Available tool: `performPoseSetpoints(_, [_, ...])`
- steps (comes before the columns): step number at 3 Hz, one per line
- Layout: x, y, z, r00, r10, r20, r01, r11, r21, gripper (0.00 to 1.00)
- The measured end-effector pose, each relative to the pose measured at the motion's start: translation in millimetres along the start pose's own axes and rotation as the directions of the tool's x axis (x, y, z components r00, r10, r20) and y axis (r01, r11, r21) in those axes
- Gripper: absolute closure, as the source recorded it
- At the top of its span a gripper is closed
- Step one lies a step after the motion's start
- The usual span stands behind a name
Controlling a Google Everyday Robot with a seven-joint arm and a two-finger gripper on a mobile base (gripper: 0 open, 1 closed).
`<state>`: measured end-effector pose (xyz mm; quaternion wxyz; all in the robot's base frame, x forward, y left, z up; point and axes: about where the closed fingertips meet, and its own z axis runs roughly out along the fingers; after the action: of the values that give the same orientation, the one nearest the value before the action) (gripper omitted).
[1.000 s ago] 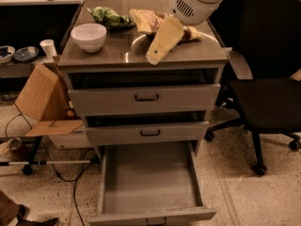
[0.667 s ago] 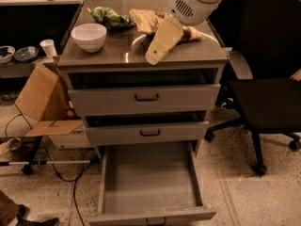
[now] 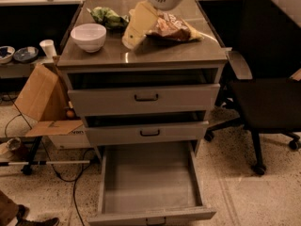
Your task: Place green jalapeno chip bag into bottom drawer
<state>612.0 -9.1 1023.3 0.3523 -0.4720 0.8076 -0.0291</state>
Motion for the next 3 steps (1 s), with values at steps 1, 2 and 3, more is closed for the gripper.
performPoseSetpoints(1, [-58.4, -1.6, 35.2, 0.995, -0.024, 0.092, 0.025, 0.9996, -0.011, 0.0])
performPoseSetpoints(2, [-122.9, 8.5, 79.5, 0.981, -0.018, 0.191, 0.03, 0.998, -0.056, 0.0])
performPoseSetpoints(3, [-149.3, 16.6, 104.5, 0.975, 0.036, 0.22, -0.016, 0.9955, -0.093, 0.0])
